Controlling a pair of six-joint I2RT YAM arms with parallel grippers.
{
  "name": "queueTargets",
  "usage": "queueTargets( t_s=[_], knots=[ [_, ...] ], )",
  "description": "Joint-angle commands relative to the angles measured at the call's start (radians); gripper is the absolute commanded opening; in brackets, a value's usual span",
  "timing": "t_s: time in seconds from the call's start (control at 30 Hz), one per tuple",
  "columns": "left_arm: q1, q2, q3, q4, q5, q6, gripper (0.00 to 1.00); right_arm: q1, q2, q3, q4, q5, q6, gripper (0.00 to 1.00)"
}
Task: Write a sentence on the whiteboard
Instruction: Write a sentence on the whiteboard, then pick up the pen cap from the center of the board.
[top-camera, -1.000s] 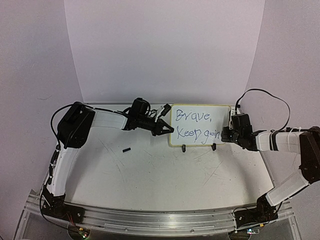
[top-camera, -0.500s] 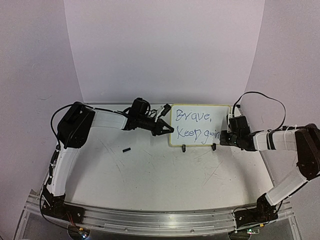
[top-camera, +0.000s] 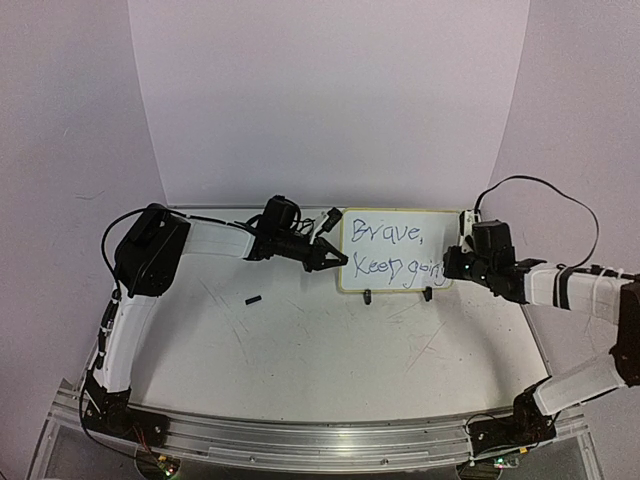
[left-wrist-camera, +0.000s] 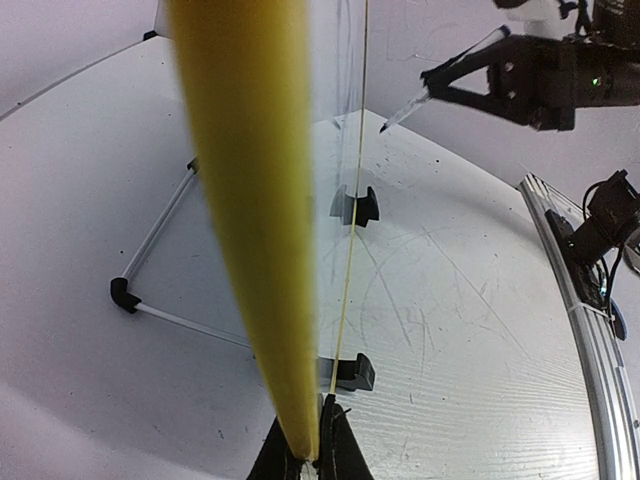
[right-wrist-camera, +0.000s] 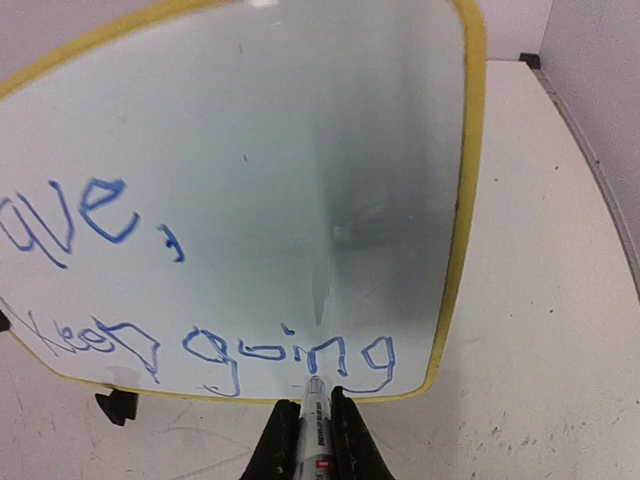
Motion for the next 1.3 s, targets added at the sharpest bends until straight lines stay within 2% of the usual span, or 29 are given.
queueTargets(
  t_s=[0.0,0.07,0.17,0.23,0.27,0.3,0.4,0.5,0.63,0.73,0.87,0.97,1.0,1.07,1.27],
  knots=[
    [0.021,0.033,-0.002,-0.160,-0.183,0.054,0.04,0.002,-0.200,-0.023,-0.072,0.020,0.028,0.00],
    [0.022,0.029,0.002,-0.160,-0.187,0.050,0.09,0.003,-0.254,-0.030,-0.097,0.025,0.019,0.00],
    [0.025,0.010,0.002,-0.157,-0.198,0.047,0.25,0.002,-0.314,-0.032,-0.119,0.039,-0.012,0.00],
    [0.030,0.001,0.011,-0.157,-0.215,0.038,0.32,0.003,-0.325,-0.029,-0.120,0.035,-0.031,0.00],
    [0.036,-0.013,0.017,-0.156,-0.220,0.026,0.42,0.002,-0.335,-0.029,-0.120,0.022,-0.040,0.00],
    [0.041,-0.028,0.017,-0.156,-0.221,0.021,0.46,0.002,-0.343,-0.030,-0.120,0.017,-0.045,0.00],
    [0.049,-0.077,0.004,-0.158,-0.254,0.013,0.51,0.003,-0.362,-0.031,-0.117,0.012,-0.059,0.00],
    [0.064,-0.169,-0.073,-0.158,-0.268,-0.026,0.55,0.002,-0.377,-0.026,-0.117,-0.010,-0.068,0.00],
    [0.081,-0.365,-0.325,-0.143,-0.299,-0.097,0.78,0.002,-0.395,-0.027,-0.114,-0.067,-0.081,0.00],
    [0.087,-0.480,-0.459,-0.201,-0.408,-0.128,0.80,0.003,-0.388,-0.034,-0.094,-0.133,-0.081,0.00],
    [0.097,-0.527,-0.492,-0.395,-0.593,-0.181,0.84,0.004,-0.372,-0.044,-0.060,-0.226,-0.073,0.00],
    [0.097,-0.525,-0.488,-0.449,-0.643,-0.192,0.85,0.004,-0.348,-0.041,-0.044,-0.288,-0.077,0.00],
    [0.098,-0.517,-0.471,-0.468,-0.652,-0.185,0.84,0.005,-0.345,-0.042,-0.042,-0.293,-0.078,0.00],
    [0.097,-0.432,-0.379,-0.577,-0.676,-0.155,0.72,0.005,-0.331,-0.041,-0.037,-0.313,-0.081,0.00],
    [0.095,-0.336,-0.297,-0.710,-0.739,-0.102,0.66,0.006,-0.361,-0.057,-0.033,-0.322,-0.088,0.00]
  ],
)
